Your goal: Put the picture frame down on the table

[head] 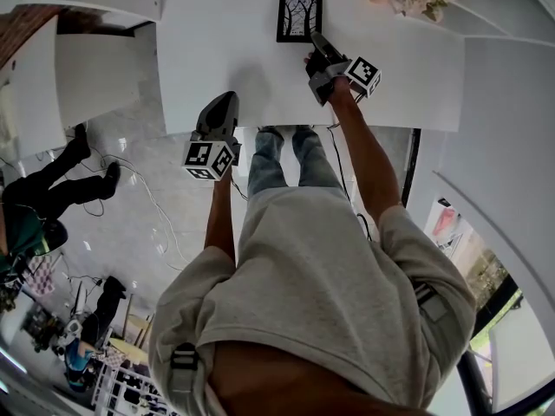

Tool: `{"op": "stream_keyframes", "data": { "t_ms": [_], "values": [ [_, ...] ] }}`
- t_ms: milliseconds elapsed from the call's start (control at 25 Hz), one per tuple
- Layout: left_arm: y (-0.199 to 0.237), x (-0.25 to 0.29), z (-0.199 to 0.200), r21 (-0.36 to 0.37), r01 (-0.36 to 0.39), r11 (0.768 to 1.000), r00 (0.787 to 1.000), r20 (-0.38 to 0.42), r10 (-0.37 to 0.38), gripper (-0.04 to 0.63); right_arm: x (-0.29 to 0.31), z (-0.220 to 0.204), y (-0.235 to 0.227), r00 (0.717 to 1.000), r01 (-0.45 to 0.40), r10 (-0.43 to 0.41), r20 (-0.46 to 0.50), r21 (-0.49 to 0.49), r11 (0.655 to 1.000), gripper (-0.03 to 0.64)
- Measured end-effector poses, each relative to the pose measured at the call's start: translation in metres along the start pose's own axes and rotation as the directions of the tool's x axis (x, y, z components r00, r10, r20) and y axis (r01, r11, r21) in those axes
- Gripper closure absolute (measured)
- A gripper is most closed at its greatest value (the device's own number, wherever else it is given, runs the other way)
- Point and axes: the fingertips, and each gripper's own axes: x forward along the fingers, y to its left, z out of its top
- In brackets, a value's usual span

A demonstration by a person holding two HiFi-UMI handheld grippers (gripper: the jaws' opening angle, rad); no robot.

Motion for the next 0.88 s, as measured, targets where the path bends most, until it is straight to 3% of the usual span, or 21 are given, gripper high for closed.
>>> {"op": "stream_keyframes", "data": {
  "t_ms": [280, 400, 560, 720, 880],
  "values": [
    [-0.001, -0.001, -0.001, -0.004, -0.001, 1.000, 1.000, 0.001, 0.001, 0.578, 0.000, -0.001, -0.008, 0.999, 0.038, -0.039, -0.006, -0.026, 0.999, 0.501],
    [-0.002, -0.002, -0.001, -0.004, 0.001, 1.000, 1.000, 0.000, -0.001, 0.578, 0.002, -0.007, -0.004, 0.998, 0.042, -0.046, -0.043, -0.086, 0.995, 0.400],
    [-0.004, -0.002, -0.001, -0.001, 0.009, 1.000, 1.000, 0.000, -0.009, 0.578, 0.004, -0.016, 0.001, 0.991, 0.061, -0.086, -0.103, -0.222, 0.973, 0.384],
    [-0.005, -0.002, 0.000, 0.000, 0.013, 1.000, 1.000, 0.002, -0.013, 0.578, 0.007, -0.022, 0.003, 0.977, 0.089, -0.153, -0.147, -0.375, 0.923, 0.356],
    [-0.005, -0.004, -0.001, 0.000, 0.014, 1.000, 1.000, 0.003, -0.014, 0.578, 0.007, -0.028, -0.002, 0.950, 0.109, -0.253, -0.185, -0.562, 0.820, 0.351]
  ]
}}
